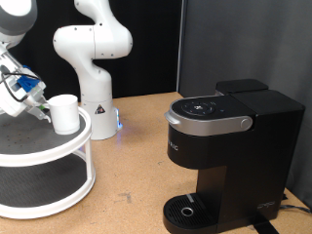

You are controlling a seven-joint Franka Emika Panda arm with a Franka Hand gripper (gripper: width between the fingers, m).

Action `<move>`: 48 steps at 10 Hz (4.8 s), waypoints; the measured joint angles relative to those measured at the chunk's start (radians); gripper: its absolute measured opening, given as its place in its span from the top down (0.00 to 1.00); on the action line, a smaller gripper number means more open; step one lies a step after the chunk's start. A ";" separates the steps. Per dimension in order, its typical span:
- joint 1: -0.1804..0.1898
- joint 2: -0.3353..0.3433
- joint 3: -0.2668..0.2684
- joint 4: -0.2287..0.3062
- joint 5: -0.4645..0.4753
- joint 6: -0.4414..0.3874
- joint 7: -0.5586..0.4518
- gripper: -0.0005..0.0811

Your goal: Make a cup of coffee with the keurig machine

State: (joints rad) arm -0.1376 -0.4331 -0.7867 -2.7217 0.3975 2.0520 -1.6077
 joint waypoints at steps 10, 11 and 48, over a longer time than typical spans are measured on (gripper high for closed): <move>-0.042 -0.062 0.002 0.029 0.008 -0.086 0.070 0.91; -0.050 -0.081 0.004 0.051 0.004 -0.142 0.110 0.91; 0.282 0.203 0.519 -0.063 0.522 0.655 0.588 0.91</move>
State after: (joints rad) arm 0.1442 -0.2299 -0.2680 -2.7845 0.9193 2.7070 -1.0194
